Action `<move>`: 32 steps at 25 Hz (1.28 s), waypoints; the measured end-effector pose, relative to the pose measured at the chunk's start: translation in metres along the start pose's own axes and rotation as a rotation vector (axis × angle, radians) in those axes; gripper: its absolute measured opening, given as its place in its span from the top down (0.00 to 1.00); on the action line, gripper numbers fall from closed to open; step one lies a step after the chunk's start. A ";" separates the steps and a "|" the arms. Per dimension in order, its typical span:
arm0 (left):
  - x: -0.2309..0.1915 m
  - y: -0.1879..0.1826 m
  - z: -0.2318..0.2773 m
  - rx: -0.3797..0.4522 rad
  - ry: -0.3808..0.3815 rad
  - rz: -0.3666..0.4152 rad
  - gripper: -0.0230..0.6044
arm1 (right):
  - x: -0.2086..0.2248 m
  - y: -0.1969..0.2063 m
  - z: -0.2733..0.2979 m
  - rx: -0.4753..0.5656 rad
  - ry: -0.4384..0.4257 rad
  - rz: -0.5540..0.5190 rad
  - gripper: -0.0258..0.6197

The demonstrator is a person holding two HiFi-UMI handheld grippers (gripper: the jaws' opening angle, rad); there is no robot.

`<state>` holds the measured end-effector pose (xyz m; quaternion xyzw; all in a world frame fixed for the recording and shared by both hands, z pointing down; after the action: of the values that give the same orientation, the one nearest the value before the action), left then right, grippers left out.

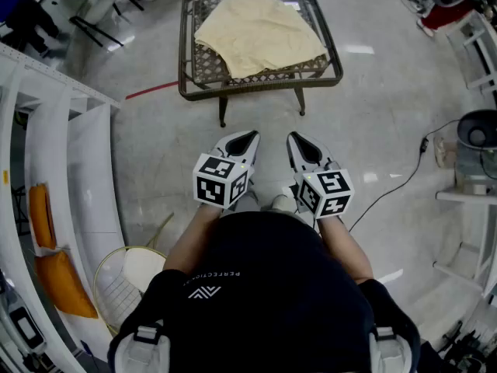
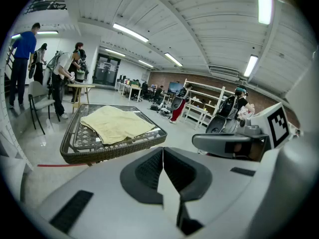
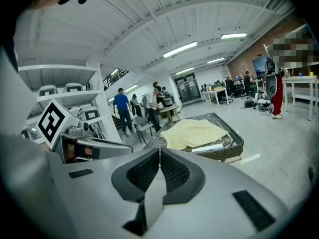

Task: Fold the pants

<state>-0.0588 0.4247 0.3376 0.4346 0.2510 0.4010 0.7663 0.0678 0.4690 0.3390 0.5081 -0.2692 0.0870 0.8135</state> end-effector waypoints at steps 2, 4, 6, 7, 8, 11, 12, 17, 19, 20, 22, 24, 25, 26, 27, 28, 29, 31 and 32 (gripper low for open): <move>0.000 -0.001 0.000 0.000 -0.005 0.013 0.95 | 0.000 0.001 0.000 0.002 -0.002 0.002 0.90; 0.001 0.000 0.000 0.000 -0.009 0.014 0.95 | 0.000 0.001 -0.001 0.004 -0.003 0.002 0.90; 0.002 0.002 0.000 -0.002 -0.013 0.007 0.95 | 0.001 0.002 -0.003 0.002 -0.006 0.005 0.90; 0.003 0.003 -0.001 -0.004 -0.015 0.005 0.95 | 0.001 0.003 -0.005 0.000 -0.011 0.012 0.90; 0.004 0.004 -0.002 -0.006 -0.017 0.004 0.95 | 0.000 0.004 -0.006 -0.002 -0.018 0.022 0.90; 0.006 0.005 -0.003 -0.001 -0.012 0.003 0.95 | -0.001 0.005 -0.008 -0.001 -0.039 0.049 0.89; 0.007 0.005 -0.003 0.003 -0.009 0.001 0.95 | -0.001 0.005 -0.008 0.000 -0.043 0.055 0.89; 0.002 0.009 -0.003 0.012 0.002 -0.012 0.95 | 0.002 0.008 -0.002 -0.013 -0.048 0.088 0.89; -0.005 0.009 -0.001 0.020 0.011 -0.008 0.95 | 0.004 0.008 0.007 -0.026 -0.036 0.091 0.89; -0.009 0.011 -0.001 0.019 0.016 -0.009 0.95 | 0.004 0.009 0.012 -0.033 -0.030 0.094 0.89; -0.020 0.016 0.001 0.010 0.021 -0.016 0.95 | 0.003 0.008 0.021 -0.041 -0.020 0.088 0.89; -0.034 0.017 0.006 0.001 0.027 -0.021 0.95 | 0.002 0.002 0.031 -0.038 -0.007 0.075 0.89; -0.040 0.016 0.008 -0.001 0.035 -0.025 0.95 | 0.003 -0.001 0.036 -0.036 0.002 0.078 0.89; -0.046 0.016 0.011 -0.001 0.047 -0.029 0.95 | 0.004 -0.003 0.042 -0.034 0.011 0.087 0.89; -0.051 0.015 0.013 0.000 0.060 -0.031 0.95 | 0.006 -0.005 0.048 -0.035 0.021 0.097 0.89; -0.056 0.015 0.016 0.000 0.072 -0.028 0.95 | 0.007 -0.006 0.054 -0.037 0.030 0.104 0.89; -0.061 0.015 0.018 -0.002 0.082 -0.022 0.95 | 0.008 -0.007 0.060 -0.040 0.039 0.108 0.89; -0.073 0.015 0.021 -0.009 0.096 -0.005 0.95 | 0.008 -0.010 0.074 -0.044 0.055 0.112 0.89; -0.080 0.015 0.023 -0.013 0.101 0.000 0.95 | 0.008 -0.011 0.081 -0.044 0.060 0.114 0.89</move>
<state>-0.0922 0.3518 0.3643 0.4091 0.2865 0.4242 0.7554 0.0506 0.3920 0.3614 0.4708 -0.2750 0.1425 0.8261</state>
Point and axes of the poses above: the fingertips, and each gripper's own axes: z forward along the fingers, x to its right, y out of its underside, the point moved 5 cm from there along -z, backward along the fingers, and after that the axes turned 15 degrees about z, right-handed, at the moved point
